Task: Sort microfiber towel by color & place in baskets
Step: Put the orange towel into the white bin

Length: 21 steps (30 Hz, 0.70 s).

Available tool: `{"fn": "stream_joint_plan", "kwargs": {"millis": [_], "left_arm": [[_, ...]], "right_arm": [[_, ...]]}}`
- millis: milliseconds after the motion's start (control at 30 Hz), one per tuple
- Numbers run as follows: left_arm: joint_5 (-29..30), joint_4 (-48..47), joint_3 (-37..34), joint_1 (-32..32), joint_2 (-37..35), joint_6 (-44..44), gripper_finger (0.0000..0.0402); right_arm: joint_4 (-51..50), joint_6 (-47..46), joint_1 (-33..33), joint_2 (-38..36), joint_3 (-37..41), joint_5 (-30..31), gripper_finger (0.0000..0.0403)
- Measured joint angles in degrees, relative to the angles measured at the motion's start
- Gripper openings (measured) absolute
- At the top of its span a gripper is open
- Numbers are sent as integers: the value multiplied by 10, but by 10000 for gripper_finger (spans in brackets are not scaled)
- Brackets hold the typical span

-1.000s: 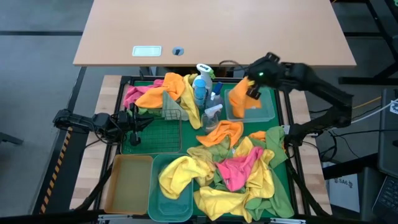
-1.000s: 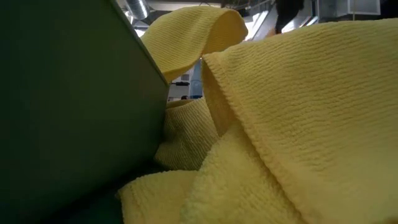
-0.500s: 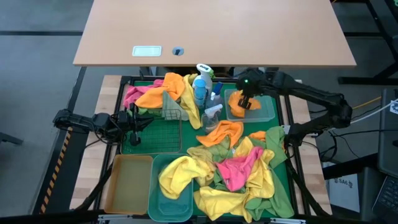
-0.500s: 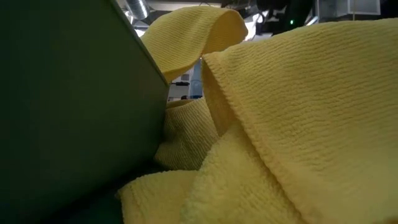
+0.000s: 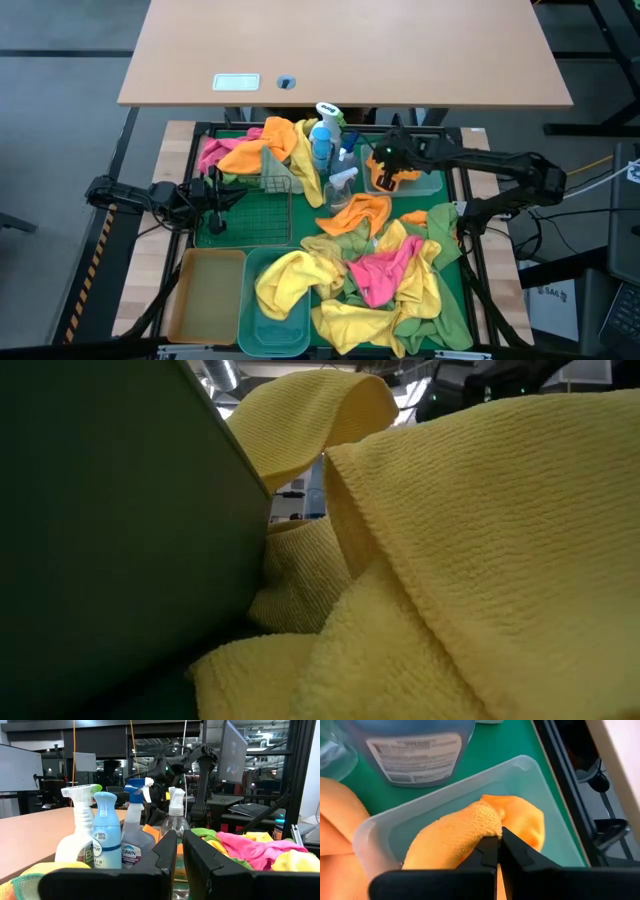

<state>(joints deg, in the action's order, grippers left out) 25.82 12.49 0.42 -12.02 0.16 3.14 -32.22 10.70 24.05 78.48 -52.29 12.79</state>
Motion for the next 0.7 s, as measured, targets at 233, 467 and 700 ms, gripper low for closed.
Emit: {"fn": "stream_joint_plan", "kwargs": {"millis": [233, 467, 700], "left_arm": [[0, 0, 0, 0, 0, 0, 29], [0, 0, 0, 0, 0, 0, 29], [0, 0, 0, 0, 0, 0, 29]], "right_arm": [[41, -2, 0, 0, 48, 0, 3], [42, -3, 0, 0, 51, -4, 3], [35, -3, 0, 0, 51, -4, 63]]}}
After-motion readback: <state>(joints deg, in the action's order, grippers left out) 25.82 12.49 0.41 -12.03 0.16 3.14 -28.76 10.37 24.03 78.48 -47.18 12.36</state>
